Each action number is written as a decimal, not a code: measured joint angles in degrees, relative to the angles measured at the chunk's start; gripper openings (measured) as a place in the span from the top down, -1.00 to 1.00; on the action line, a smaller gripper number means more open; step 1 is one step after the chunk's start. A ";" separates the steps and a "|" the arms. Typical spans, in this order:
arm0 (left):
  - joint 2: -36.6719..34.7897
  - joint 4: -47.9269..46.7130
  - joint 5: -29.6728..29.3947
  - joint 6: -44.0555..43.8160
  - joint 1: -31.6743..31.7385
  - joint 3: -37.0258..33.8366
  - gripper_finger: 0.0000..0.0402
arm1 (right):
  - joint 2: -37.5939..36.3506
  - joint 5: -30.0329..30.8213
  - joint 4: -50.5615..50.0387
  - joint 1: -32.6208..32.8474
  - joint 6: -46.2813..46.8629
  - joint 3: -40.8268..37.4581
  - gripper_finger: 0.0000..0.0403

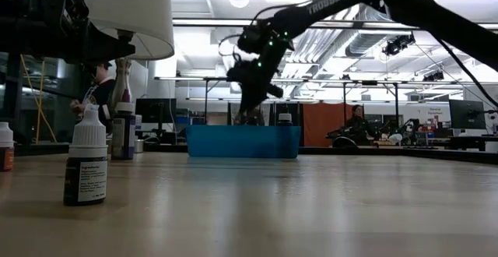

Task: Pick & Place food coloring
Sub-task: Put the small red food coloring bottle into the blue bin, then put the small black food coloring bottle into the blue bin

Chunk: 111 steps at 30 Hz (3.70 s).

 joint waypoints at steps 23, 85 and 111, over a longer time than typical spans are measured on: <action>0.00 0.00 0.07 0.00 0.00 0.01 1.00 | 3.60 -0.57 -7.06 -2.10 0.26 0.07 0.74; -0.01 0.00 0.13 0.00 0.00 0.02 1.00 | 1.06 -7.42 -12.10 -1.63 -12.36 8.74 0.58; 0.01 0.00 0.13 0.00 0.02 0.00 1.00 | -11.77 -16.55 -11.51 18.15 -32.06 8.90 -0.19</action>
